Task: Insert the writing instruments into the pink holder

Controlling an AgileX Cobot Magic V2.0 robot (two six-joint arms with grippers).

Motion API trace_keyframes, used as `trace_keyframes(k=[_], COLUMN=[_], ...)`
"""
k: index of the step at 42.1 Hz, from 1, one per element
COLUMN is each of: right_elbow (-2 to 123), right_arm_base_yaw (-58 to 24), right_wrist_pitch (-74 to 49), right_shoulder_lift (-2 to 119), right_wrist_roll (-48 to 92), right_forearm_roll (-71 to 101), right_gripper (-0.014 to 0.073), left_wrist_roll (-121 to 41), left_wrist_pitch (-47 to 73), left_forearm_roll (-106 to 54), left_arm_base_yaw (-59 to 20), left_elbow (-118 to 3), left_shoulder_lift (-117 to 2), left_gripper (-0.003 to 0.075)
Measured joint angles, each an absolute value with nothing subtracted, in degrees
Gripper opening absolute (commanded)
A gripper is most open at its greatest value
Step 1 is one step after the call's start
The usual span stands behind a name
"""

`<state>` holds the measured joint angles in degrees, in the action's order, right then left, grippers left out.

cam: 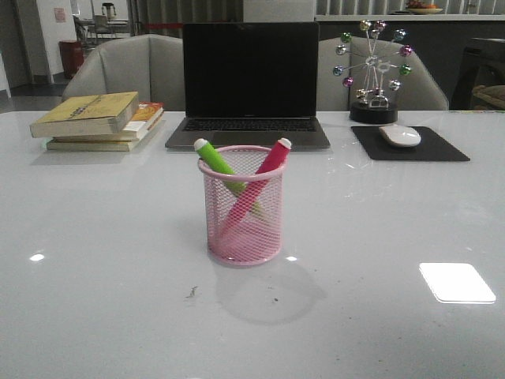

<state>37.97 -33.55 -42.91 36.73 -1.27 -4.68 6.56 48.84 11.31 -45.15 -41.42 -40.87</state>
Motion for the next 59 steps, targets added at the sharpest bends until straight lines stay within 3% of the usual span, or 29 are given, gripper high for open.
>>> trace_keyframes(k=[26, 35, 47, 59], right_elbow=[37.97, 37.97, 37.97, 37.97], right_arm_base_yaw=[-33.55, -33.55, -33.55, -33.55], right_wrist_pitch=[-43.26, -43.34, -43.34, -43.34], right_shoulder_lift=[36.73, 36.73, 36.73, 36.73], right_wrist_roll=[-1.27, -1.27, -1.27, -1.38], right_forearm_roll=[-4.68, -4.64, -4.64, -4.64], right_gripper=[0.0029, 0.0029, 0.0029, 0.0029], left_wrist_roll=[6.24, 6.1, 6.08, 6.08], left_wrist_pitch=[48.71, 43.07, 19.5, 7.25], left_forearm_roll=[11.13, 7.19, 3.05, 2.65], left_arm_base_yaw=[-45.02, -32.39, -12.14, -6.04], left_elbow=[-41.29, -37.84, -17.3, -0.61], left_shoulder_lift=[-40.18, -33.89, -13.47, -0.3], left_gripper=[0.0093, 0.0093, 0.0093, 0.0093])
